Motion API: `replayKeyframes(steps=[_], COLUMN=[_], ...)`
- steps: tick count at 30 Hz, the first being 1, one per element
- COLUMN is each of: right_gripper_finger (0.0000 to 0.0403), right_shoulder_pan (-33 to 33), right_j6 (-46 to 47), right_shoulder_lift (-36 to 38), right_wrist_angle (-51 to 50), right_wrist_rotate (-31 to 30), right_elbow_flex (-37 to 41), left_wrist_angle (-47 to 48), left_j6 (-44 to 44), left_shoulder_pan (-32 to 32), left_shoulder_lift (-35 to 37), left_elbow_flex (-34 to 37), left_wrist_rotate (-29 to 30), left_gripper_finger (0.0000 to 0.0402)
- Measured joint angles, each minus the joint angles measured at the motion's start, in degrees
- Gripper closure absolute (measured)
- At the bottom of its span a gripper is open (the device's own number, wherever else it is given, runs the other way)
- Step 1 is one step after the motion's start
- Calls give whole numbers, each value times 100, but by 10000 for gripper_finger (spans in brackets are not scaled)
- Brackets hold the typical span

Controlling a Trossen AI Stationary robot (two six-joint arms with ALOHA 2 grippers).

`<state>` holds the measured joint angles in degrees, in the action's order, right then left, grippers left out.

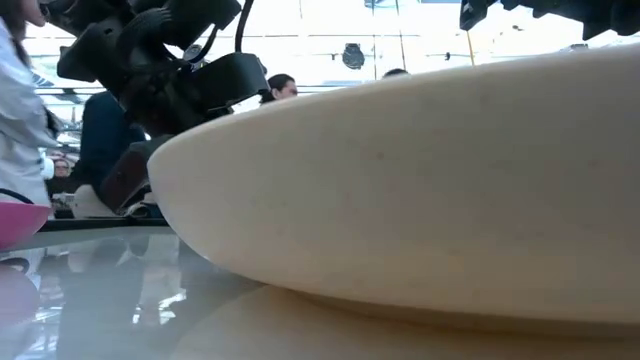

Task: Place and stack plates onto a shelf
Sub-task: Stack the black plate on top of the purple plate on the shelf

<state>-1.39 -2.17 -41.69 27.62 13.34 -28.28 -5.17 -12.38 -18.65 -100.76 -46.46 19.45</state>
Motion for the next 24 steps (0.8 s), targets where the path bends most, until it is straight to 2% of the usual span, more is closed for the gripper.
replayKeyframes(steps=[5,10,15,18,24], right_gripper_finger=[284,284,284,284,284], right_shoulder_pan=[0,0,-1,0,0], right_j6=[0,-2,0,0,-12], right_shoulder_lift=[0,0,-2,2,2], right_wrist_angle=[-1,0,-4,-23,-24], right_wrist_rotate=[0,0,0,2,2], right_elbow_flex=[-1,-1,-1,-3,-3], left_wrist_angle=[-50,371,1348,2118,3465], left_j6=[-123,-388,-767,-939,-1554], left_shoulder_pan=[-105,-241,-273,-175,327], left_shoulder_lift=[340,986,1672,1992,2329], left_elbow_flex=[-7,-376,-984,-1390,-2216], left_wrist_rotate=[-77,26,117,388,642], left_gripper_finger=[391,391,391,391,391])
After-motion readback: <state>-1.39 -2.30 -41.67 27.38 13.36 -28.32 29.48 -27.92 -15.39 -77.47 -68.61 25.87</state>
